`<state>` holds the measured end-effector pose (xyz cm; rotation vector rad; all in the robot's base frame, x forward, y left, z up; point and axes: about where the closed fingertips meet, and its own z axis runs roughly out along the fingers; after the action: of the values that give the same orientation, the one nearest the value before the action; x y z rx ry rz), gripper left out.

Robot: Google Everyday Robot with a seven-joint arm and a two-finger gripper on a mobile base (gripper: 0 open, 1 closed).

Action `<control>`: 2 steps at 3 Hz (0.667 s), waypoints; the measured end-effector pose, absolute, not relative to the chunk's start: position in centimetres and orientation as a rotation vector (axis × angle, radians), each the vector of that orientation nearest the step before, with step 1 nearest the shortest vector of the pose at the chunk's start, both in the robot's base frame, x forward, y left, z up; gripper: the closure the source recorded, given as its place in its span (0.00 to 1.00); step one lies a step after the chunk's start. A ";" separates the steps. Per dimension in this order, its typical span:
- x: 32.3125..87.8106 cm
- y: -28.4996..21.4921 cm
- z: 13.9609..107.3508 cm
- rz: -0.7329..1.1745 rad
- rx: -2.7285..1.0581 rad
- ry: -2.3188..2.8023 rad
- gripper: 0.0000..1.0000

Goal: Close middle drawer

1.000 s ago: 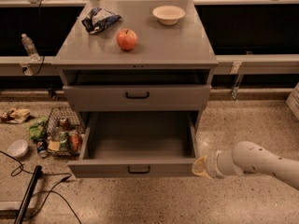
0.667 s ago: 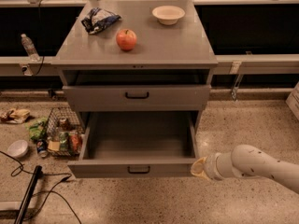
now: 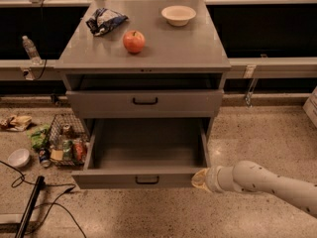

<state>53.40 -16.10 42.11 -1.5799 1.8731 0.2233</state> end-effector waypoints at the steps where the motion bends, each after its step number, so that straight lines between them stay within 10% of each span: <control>1: 55.8 -14.9 39.7 0.080 -1.589 1.803 1.00; 2: 57.8 -15.0 39.5 0.003 -1.580 1.764 1.00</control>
Offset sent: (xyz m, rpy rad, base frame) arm 0.1004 0.0081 -0.0241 -0.1410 -0.4013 -0.0525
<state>57.83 -14.95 39.54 -1.5798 1.7637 0.0035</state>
